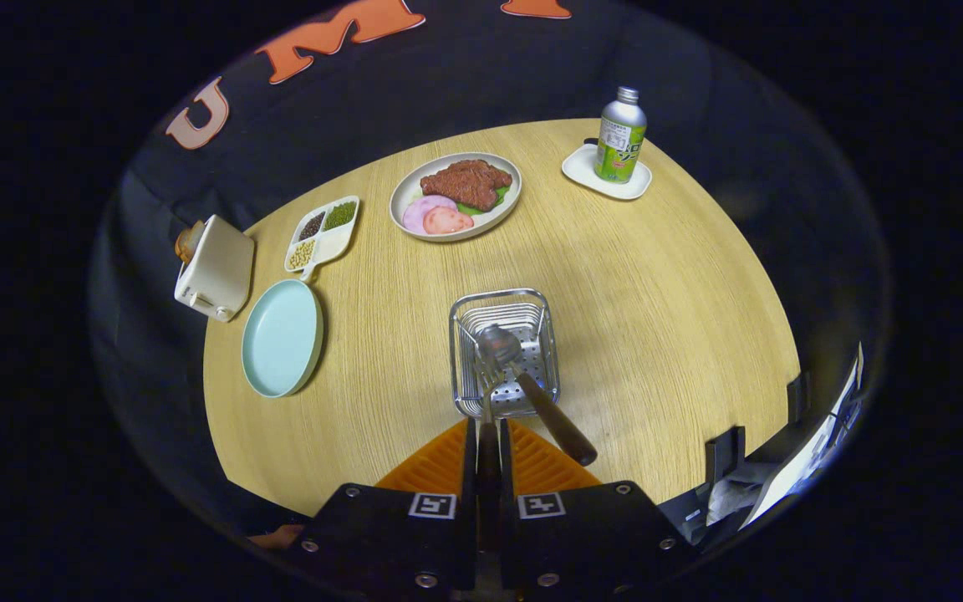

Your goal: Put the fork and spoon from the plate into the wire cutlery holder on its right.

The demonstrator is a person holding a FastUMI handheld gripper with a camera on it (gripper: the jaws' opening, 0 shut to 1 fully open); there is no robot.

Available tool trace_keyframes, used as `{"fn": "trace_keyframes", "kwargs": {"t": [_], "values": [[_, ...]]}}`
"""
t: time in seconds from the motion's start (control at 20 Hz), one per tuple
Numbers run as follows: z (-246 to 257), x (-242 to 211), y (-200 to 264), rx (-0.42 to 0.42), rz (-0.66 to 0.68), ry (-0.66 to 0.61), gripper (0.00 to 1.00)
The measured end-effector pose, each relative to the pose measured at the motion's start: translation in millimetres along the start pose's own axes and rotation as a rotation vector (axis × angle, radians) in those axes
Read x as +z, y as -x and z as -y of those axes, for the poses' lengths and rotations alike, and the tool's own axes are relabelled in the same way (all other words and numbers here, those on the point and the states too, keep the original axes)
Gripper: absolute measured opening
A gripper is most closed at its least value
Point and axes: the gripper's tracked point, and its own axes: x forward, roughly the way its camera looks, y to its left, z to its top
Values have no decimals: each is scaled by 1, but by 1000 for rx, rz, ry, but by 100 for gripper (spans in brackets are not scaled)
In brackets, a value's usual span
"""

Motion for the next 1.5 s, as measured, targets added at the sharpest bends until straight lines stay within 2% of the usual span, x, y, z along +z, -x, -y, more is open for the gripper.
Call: {"fn": "trace_keyframes", "kwargs": {"t": [0.35,0.45,0.55,0.6,0.7,0.8,0.9,1.1,1.35,1.5], "values": [[-4,56,19,94,208,-8,18],[-7,76,33,108,296,13,25],[-9,94,50,104,378,42,40],[-11,106,58,102,426,53,56],[-19,124,81,110,521,77,73],[-28,147,108,114,644,117,85],[-37,171,139,110,777,160,91],[-56,202,197,117,992,195,96],[-72,228,261,128,1234,224,96],[-82,234,284,105,1327,279,96]]}}
